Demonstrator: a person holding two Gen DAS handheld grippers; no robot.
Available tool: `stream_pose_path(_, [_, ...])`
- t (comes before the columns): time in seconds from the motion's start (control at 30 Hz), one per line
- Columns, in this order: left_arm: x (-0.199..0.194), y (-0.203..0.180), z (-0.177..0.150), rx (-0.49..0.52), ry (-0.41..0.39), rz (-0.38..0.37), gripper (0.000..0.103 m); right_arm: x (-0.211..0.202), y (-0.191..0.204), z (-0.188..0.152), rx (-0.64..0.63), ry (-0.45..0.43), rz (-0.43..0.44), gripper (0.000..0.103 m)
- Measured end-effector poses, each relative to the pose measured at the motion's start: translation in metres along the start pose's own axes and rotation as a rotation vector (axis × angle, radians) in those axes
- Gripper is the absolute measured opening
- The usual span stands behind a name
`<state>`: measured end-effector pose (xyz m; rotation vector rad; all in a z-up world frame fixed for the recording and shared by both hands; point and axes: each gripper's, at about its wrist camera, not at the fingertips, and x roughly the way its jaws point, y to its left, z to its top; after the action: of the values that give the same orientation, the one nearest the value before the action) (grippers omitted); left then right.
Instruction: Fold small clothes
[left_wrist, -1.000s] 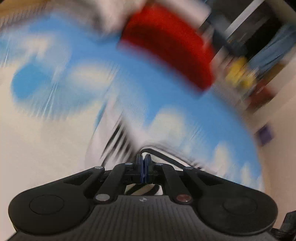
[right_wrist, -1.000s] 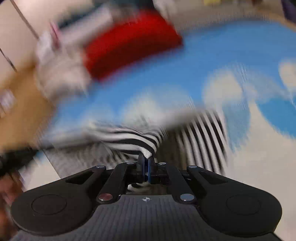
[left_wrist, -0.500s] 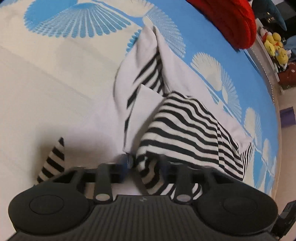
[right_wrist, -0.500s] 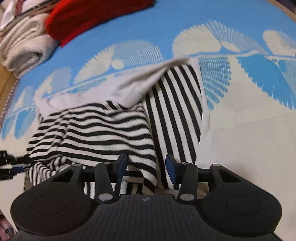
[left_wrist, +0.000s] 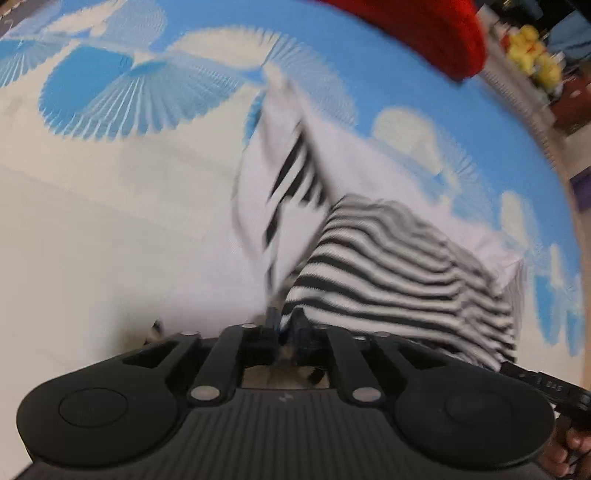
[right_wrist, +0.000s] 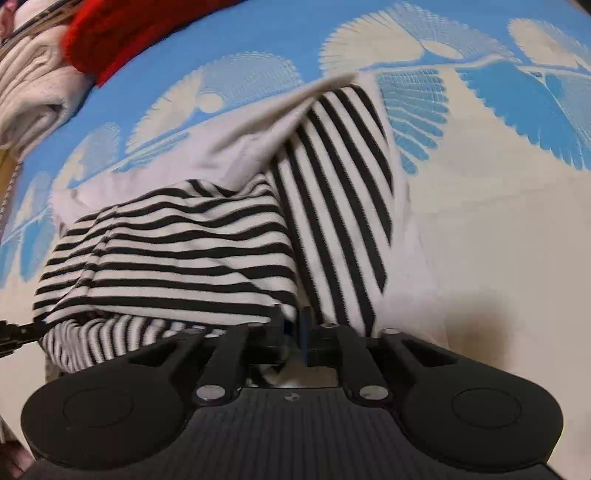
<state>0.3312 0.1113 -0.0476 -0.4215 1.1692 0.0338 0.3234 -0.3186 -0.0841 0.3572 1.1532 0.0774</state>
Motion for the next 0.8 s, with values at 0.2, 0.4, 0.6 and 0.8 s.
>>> stream_pose_path(0.2, [-0.027, -0.010, 0.005, 0.021, -0.133, -0.102, 0.032, -0.041, 0.019, 0.007, -0.106, -0.243, 0.095, 0.022])
stream_pose_path(0.4, [0.006, -0.015, -0.002, 0.110, -0.008, 0.015, 0.010, -0.008, 0.021, 0.001, -0.104, -0.110, 0.091, 0.022])
stream_pose_path(0.6, [0.009, -0.006, -0.005, 0.082, 0.004, 0.010, 0.008, 0.009, 0.011, -0.002, -0.052, -0.021, -0.015, 0.025])
stream_pose_path(0.8, [0.024, -0.014, -0.011, 0.130, 0.072, 0.035, 0.009, 0.005, 0.022, -0.003, -0.119, -0.037, -0.001, 0.025])
